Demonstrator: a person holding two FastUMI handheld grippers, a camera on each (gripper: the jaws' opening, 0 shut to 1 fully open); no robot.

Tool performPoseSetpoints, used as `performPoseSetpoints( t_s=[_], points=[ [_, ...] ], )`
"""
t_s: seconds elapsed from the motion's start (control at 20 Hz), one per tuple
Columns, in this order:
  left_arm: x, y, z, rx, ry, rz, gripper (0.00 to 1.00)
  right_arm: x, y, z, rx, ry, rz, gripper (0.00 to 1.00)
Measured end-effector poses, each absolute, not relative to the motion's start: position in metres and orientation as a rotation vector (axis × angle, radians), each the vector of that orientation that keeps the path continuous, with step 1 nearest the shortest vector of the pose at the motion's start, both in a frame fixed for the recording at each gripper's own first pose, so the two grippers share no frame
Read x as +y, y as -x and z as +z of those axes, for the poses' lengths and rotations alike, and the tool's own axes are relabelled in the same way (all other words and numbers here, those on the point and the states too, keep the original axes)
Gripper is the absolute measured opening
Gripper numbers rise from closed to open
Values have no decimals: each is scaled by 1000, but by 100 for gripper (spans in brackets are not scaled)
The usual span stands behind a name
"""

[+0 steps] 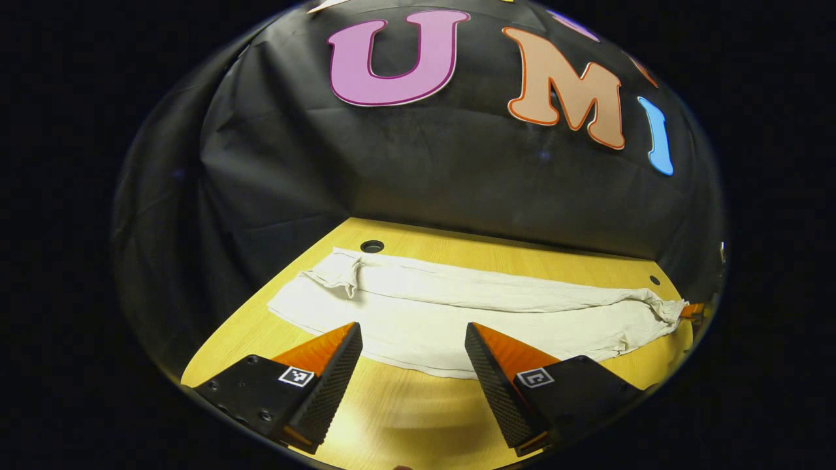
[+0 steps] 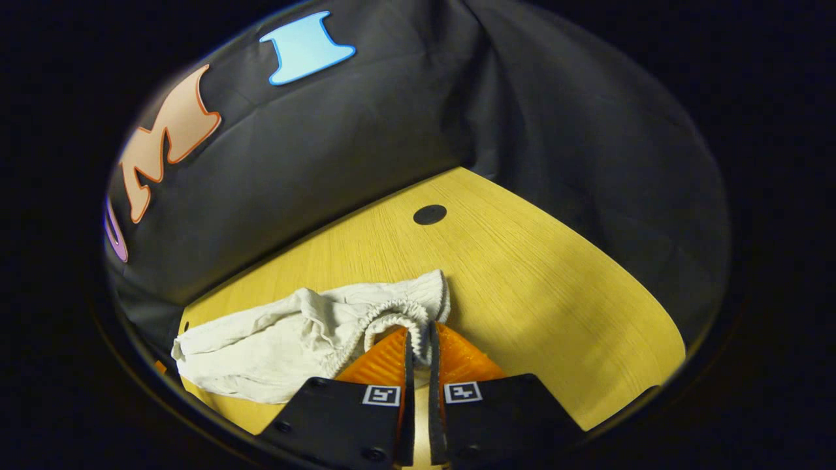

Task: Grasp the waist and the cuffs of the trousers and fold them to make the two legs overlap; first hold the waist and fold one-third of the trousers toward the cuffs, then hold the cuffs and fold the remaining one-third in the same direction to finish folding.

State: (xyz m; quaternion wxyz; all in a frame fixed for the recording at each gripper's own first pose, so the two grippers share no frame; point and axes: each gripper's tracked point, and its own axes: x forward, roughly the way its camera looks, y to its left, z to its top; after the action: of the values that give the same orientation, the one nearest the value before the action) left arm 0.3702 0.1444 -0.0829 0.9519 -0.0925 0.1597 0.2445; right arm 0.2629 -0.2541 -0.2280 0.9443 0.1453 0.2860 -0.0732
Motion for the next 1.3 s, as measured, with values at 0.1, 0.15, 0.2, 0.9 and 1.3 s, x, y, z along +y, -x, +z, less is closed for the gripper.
performPoseSetpoints(
  t_s=[0.1, 0.15, 0.2, 0.9, 1.3],
  points=[
    [152, -364, -84, 328, 200, 491, 96, -247, -260, -211, 551, -293, -151, 10],
    [156, -363, -86, 328, 207, 483, 96, -240, -259, -200, 533, -292, -148, 10],
    [162, -360, -86, 330, 208, 476, 96, -229, -255, -189, 516, -285, -144, 10],
    [263, -342, -106, 348, 180, 356, 96, 12, -212, -78, 341, -220, 52, 10],
    [321, -338, -120, 345, 196, 361, 96, 171, -187, -142, 420, -37, 243, 10]
  ],
)
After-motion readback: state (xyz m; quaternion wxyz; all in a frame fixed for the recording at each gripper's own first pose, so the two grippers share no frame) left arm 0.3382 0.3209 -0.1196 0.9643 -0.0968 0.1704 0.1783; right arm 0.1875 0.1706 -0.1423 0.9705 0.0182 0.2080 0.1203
